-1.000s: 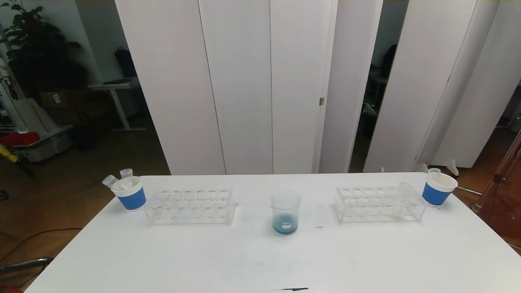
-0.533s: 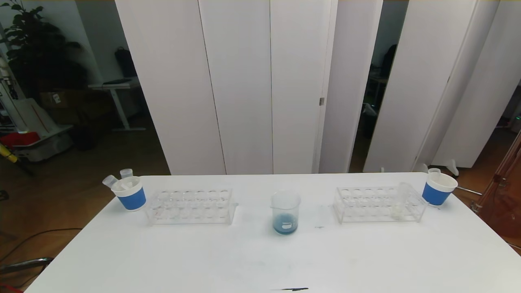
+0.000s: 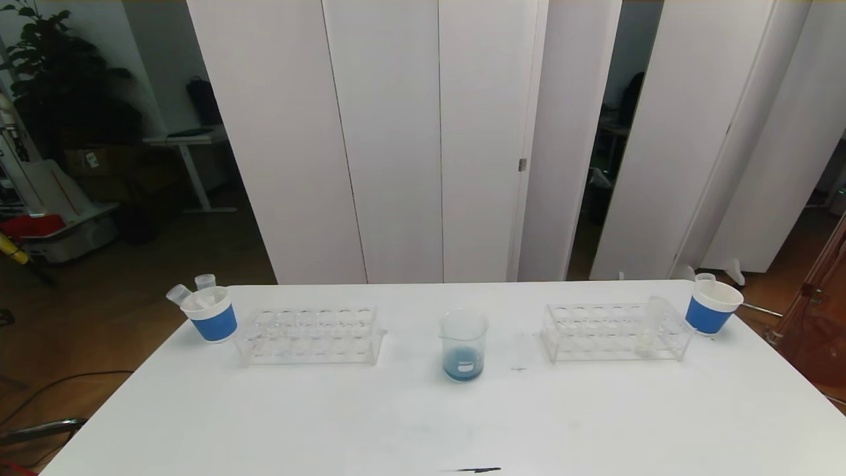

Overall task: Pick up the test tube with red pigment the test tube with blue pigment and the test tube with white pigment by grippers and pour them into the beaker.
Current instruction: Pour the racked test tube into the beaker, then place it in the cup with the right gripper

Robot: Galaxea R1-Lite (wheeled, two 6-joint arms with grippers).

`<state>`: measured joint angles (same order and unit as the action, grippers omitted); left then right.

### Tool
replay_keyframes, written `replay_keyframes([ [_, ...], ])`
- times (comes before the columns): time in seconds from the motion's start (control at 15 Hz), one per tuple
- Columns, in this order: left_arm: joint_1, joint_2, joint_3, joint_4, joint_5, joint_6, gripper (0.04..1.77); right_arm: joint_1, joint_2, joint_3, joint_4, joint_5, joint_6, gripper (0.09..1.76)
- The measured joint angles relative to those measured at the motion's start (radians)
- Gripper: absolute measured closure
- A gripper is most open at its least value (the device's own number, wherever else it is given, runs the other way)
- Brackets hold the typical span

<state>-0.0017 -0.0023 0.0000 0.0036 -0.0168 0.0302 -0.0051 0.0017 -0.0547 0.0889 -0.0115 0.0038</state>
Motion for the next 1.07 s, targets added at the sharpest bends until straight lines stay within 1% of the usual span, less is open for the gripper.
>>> replay_keyframes([
  [0.13, 0.000, 0.000, 0.000, 0.000, 0.000, 0.000, 0.07, 0.000, 0.026, -0.076, 0.004, -0.003, 0.000, 0.10],
  [0.27, 0.000, 0.000, 0.000, 0.000, 0.000, 0.000, 0.07, 0.000, 0.091, -0.190, 0.005, -0.005, 0.001, 0.10],
  [0.47, 0.000, 0.000, 0.000, 0.000, 0.000, 0.000, 0.07, -0.006, 0.256, -0.402, -0.003, -0.008, 0.009, 0.10],
  [0.67, 0.000, 0.000, 0.000, 0.000, 0.000, 0.000, 0.07, -0.010, 0.467, -0.627, -0.008, -0.008, 0.029, 0.10],
  [0.73, 0.000, 0.000, 0.000, 0.000, 0.000, 0.000, 0.07, -0.011, 0.536, -0.685, -0.016, -0.009, 0.034, 0.10],
  [0.87, 0.000, 0.001, 0.000, 0.000, 0.000, 0.000, 0.07, -0.015, 0.674, -0.768, -0.064, -0.009, 0.044, 0.10],
  [1.07, 0.000, 0.001, 0.000, 0.000, 0.000, 0.000, 0.07, -0.027, 0.867, -0.819, -0.175, -0.010, 0.049, 0.10],
])
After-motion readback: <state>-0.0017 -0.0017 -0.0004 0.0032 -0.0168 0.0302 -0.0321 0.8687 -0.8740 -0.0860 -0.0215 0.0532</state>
